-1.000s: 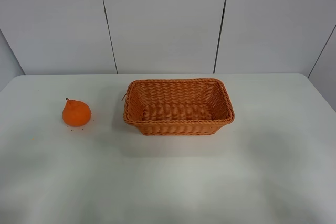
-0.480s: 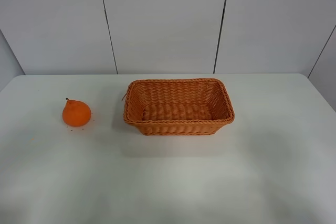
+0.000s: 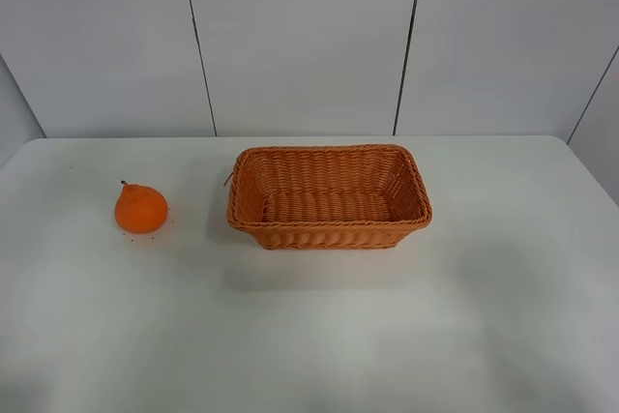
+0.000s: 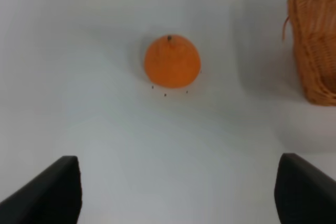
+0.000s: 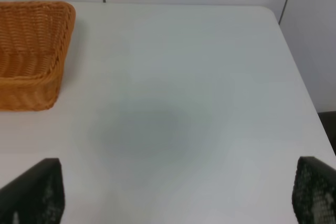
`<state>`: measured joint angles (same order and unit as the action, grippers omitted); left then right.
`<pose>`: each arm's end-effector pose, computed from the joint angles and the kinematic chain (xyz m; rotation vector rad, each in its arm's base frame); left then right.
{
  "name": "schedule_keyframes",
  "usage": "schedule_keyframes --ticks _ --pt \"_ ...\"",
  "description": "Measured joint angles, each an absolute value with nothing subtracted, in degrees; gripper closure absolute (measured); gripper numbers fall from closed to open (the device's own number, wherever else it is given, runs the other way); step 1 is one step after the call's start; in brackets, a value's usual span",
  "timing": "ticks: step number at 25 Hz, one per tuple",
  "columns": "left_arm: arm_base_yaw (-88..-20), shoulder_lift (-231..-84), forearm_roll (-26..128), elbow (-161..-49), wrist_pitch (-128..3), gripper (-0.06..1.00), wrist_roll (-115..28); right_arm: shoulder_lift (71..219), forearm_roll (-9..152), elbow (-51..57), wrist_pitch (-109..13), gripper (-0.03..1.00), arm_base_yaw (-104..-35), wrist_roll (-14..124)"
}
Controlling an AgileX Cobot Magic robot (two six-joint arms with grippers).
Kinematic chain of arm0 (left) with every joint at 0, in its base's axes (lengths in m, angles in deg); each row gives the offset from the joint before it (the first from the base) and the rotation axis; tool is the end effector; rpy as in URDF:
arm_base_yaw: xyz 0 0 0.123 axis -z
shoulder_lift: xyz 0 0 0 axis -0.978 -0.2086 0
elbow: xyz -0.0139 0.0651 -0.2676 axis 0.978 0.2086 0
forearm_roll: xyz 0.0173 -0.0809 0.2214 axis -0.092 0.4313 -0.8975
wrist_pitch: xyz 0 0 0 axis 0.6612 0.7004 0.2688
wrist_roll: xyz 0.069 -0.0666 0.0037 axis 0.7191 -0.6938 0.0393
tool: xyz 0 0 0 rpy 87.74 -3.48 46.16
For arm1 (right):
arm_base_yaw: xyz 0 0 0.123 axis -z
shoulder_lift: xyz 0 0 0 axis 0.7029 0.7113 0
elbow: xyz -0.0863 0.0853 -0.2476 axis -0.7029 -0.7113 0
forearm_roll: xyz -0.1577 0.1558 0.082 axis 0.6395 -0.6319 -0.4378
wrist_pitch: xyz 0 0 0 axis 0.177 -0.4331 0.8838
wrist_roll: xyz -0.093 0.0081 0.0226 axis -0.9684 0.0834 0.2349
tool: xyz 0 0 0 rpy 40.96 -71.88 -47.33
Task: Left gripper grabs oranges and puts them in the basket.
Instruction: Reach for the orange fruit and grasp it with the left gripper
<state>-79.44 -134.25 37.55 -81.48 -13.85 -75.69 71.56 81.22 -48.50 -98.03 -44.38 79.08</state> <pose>0.1529 0.0040 0.3619 0.0141 2.2947 0.0334 -0.0042 -0.0026 0.2702 0.0334 2.0039 -0.0230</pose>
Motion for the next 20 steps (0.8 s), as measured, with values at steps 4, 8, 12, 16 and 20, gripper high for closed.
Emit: schedule_keyframes --ticks 4,8,12,16,20 --pt "-79.44 -151.97 37.55 -90.42 -13.89 0.09 -75.69 71.56 81.22 -48.5 -98.03 0.27 -44.38 79.08" --pt "-79.44 -168.12 39.37 -101.27 -13.08 0.09 -75.69 71.56 81.22 -48.5 -98.03 0.27 -44.38 79.08" --pt "-79.44 -182.04 41.33 -111.99 -11.37 0.09 -75.26 71.56 81.22 -48.5 -98.03 0.27 -44.38 79.08" --pt "-79.44 -192.16 41.8 -119.68 -10.29 0.09 -74.66 71.56 81.22 -48.5 -98.03 0.27 -44.38 79.08" --pt "-79.44 -198.93 41.85 -122.74 -10.03 0.09 -74.28 71.56 81.22 -48.5 -98.03 0.27 -44.38 79.08"
